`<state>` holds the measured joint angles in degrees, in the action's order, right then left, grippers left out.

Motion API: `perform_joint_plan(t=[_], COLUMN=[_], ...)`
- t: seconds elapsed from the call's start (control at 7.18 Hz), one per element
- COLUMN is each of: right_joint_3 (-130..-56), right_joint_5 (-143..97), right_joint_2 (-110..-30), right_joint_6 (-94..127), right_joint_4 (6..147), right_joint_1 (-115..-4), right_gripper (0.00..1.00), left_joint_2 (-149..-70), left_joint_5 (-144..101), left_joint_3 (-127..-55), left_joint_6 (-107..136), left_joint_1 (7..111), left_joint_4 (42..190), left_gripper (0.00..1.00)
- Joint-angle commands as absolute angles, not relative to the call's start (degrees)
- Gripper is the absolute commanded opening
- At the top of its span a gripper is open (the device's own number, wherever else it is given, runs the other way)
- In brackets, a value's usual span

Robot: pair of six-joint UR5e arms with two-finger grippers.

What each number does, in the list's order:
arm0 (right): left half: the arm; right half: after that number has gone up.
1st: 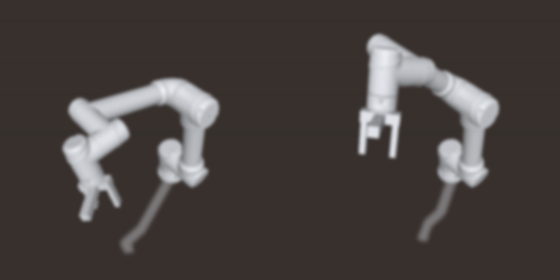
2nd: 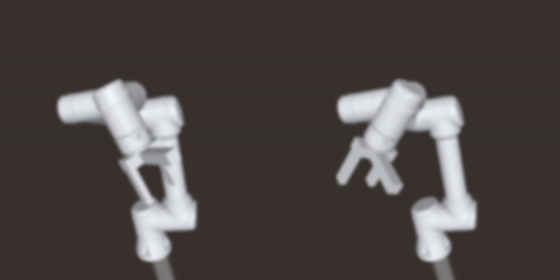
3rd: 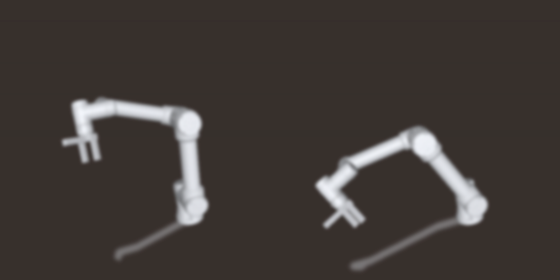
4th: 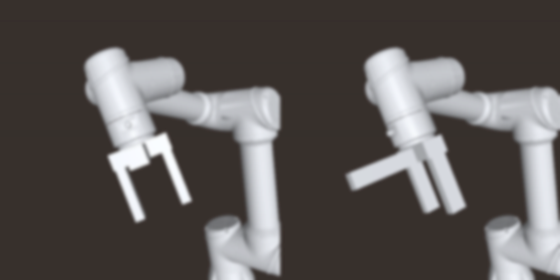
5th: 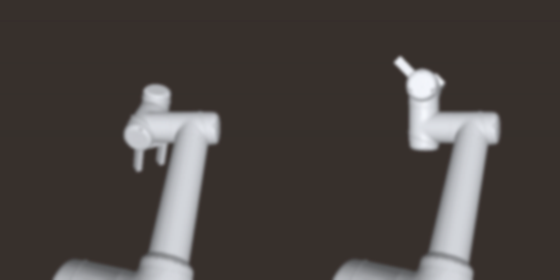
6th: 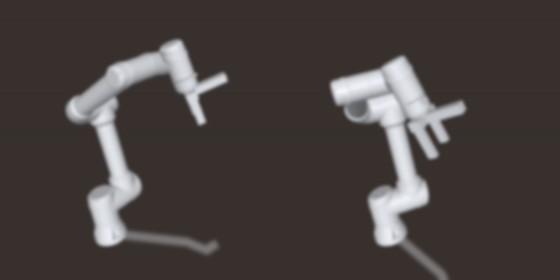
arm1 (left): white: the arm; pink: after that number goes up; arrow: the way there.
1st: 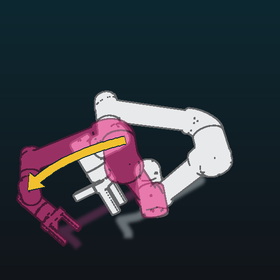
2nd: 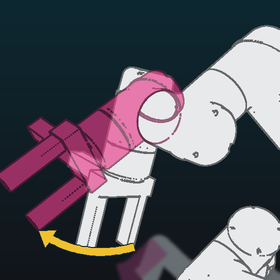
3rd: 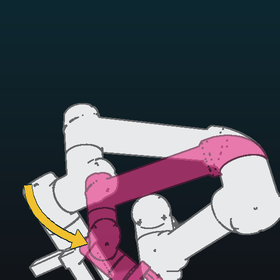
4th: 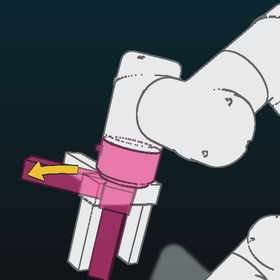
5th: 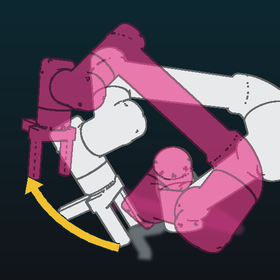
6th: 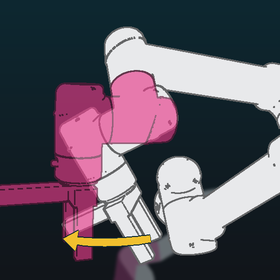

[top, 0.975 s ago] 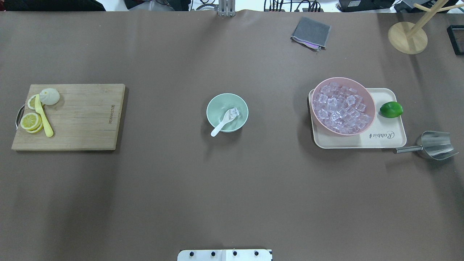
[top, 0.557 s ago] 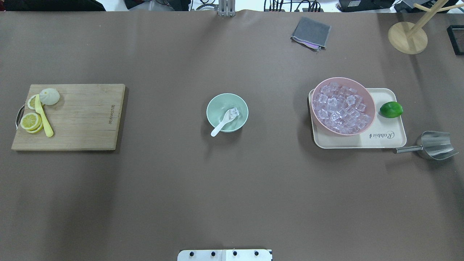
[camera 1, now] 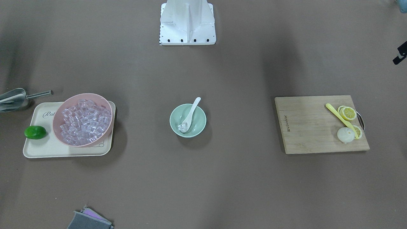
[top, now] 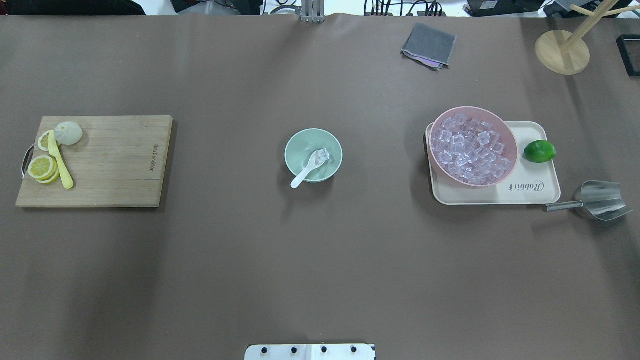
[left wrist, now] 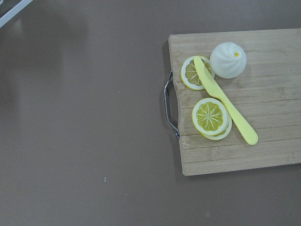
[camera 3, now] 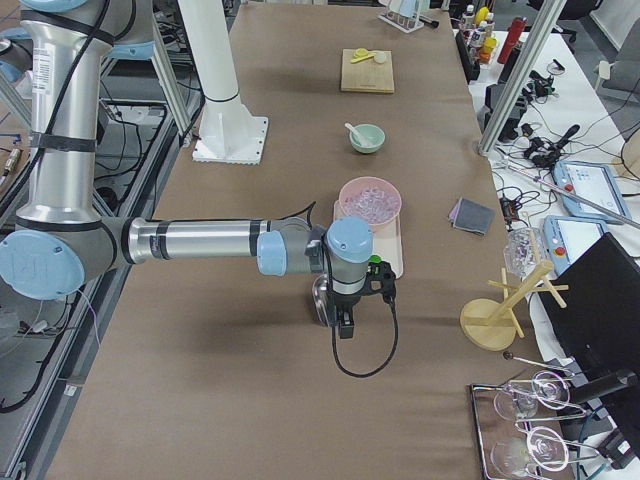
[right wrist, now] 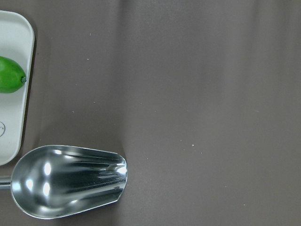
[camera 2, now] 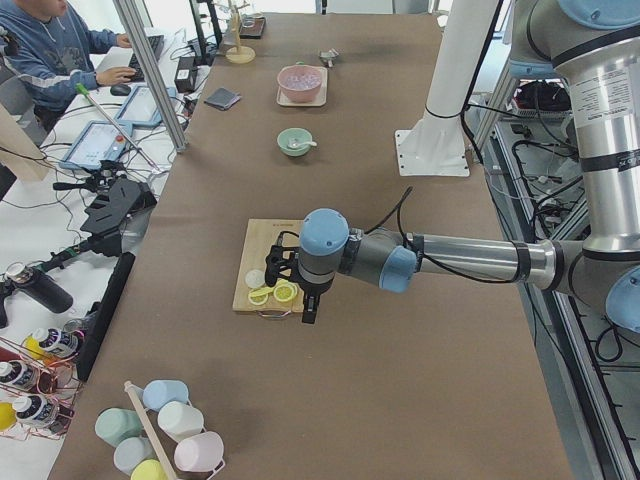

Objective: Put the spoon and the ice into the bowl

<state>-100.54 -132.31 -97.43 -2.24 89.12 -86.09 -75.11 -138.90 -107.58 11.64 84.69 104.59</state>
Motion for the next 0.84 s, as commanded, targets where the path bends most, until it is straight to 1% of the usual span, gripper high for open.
perform_joint_plan(t=[0.0, 0.7], right_joint_3=[-100.5, -101.1], right_joint_5=[-132.3, -132.6], right_joint_2=[-97.5, -97.5], right_joint_6=[-2.1, -2.0], right_joint_4=[89.1, 89.1], right_joint_1=[-86.2, -86.2], right_gripper=[1.00, 1.00], left_joint_2=[-75.1, -75.2], left_joint_5=[-138.9, -138.9], left_joint_3=[-107.3, -107.4], left_joint_6=[11.6, 11.6], left_joint_1=[84.7, 84.8], left_joint_4=[104.6, 104.5], left_gripper=[0.97, 0.97])
